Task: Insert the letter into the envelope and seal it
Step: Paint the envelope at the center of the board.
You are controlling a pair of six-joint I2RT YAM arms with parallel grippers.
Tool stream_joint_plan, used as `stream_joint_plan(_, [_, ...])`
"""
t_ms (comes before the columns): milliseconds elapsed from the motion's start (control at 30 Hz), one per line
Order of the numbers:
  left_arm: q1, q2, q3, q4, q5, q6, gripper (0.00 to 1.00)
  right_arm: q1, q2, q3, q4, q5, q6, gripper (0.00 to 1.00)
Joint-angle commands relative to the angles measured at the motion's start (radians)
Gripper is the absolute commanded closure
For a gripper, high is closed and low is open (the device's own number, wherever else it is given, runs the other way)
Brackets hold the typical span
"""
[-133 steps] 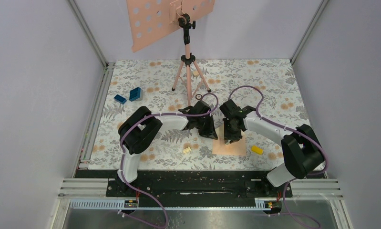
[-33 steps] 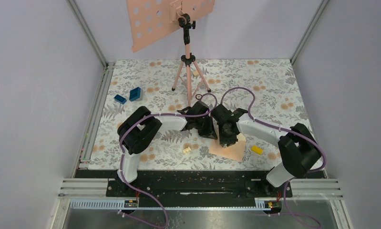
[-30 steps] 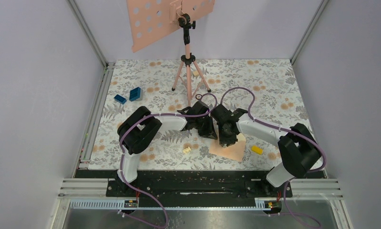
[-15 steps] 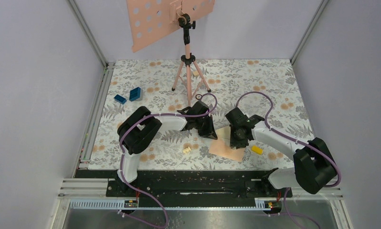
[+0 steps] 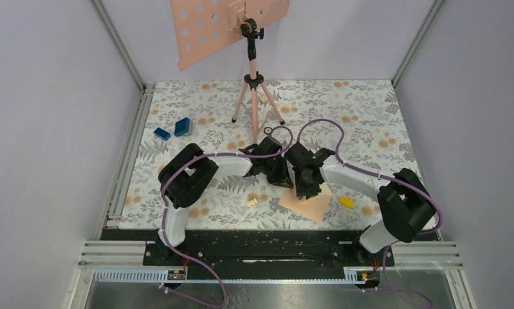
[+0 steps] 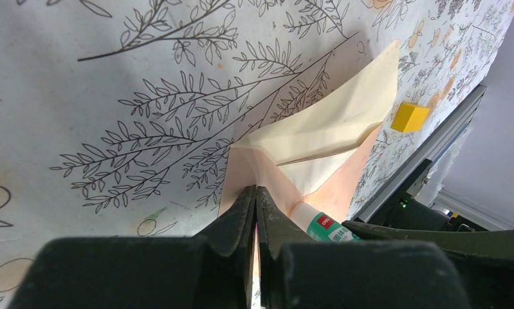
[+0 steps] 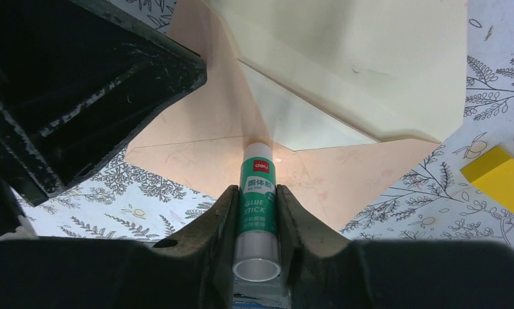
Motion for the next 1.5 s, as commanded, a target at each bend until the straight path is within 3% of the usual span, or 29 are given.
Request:
stream_joint_plan(0, [0.001, 0.008, -0.030, -0.097, -0.037, 0.024, 0.97, 0.007, -0.011, 0.003, -0.021, 0.041, 0.006, 1.00])
stream_joint_plan(433, [0.001, 0.022, -0.028, -0.091, -0.028, 0.025, 0.97, -0.004, -0.184, -0.188, -0.075, 0.073, 0.033, 1.00])
stream_joint_plan(1033, [0.001, 0.014, -0.033, -0.088, -0.028, 0.026, 0.97, 0.029, 0.018, 0.055, 0.019, -0.026, 0.025, 1.00])
stream_joint_plan(1467, [0.001, 0.018, -0.033, -0.089, -0.025, 0.027, 0.97, -0.020, -0.150, -0.200, -0.007, 0.032, 0.049, 1.00])
